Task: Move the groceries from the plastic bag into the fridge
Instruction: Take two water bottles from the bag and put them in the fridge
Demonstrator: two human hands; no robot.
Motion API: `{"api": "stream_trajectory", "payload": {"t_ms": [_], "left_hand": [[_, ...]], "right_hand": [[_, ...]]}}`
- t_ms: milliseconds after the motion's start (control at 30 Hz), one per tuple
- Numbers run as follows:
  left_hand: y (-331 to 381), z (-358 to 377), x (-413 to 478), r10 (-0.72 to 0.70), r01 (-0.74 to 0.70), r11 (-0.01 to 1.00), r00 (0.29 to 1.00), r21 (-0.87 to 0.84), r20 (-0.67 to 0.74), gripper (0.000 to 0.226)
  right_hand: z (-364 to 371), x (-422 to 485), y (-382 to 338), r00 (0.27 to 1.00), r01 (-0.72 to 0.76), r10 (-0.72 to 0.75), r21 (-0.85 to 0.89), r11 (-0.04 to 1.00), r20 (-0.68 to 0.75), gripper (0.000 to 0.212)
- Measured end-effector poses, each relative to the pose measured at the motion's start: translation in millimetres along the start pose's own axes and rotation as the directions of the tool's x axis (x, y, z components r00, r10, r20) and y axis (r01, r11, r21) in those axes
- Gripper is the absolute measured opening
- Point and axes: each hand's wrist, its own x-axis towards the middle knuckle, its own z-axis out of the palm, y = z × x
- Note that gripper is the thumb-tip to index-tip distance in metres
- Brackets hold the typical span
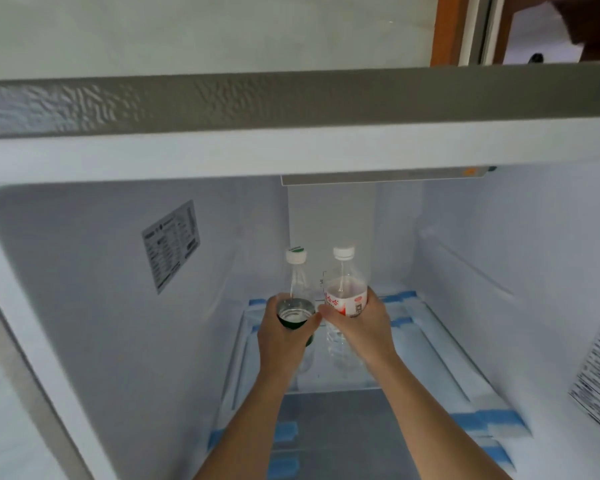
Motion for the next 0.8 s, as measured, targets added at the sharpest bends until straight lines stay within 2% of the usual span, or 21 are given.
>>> {"api": "stream_trajectory", "payload": {"t_ms": [233, 333, 667, 800], "left_hand": [[-9.0, 14.9, 25.5, 0.018, -0.018, 0.999, 1.000, -0.035, -0.012, 0.054], [-13.8, 18.4, 36.6, 0.029, -0.029, 1.000, 0.999, 0.008, -0.027, 0.058], [-25.5, 23.5, 51.7, 0.096, -0.095, 0.990, 0.995, 0.103, -0.011, 0.062], [-25.0, 20.3, 51.4, 0.081, -0.082, 0.986, 0.997, 0.143, 0.009, 0.061]], "right_hand": [[6.1, 28.9, 10.7, 1.000, -0.019, 0.020, 0.057, 0.998, -0.002, 0.046], [8.9, 38.8, 14.1, 1.000, -0.026, 0.026, 0.065, 0.998, 0.005, 0.046], [11.1, 60.5, 24.1, 0.998, -0.015, 0.018, -0.039, 0.999, 0.059, 0.047], [12.2, 63.6, 22.6, 0.997, -0.036, 0.041, -0.070, 0.997, 0.070, 0.050]]}}
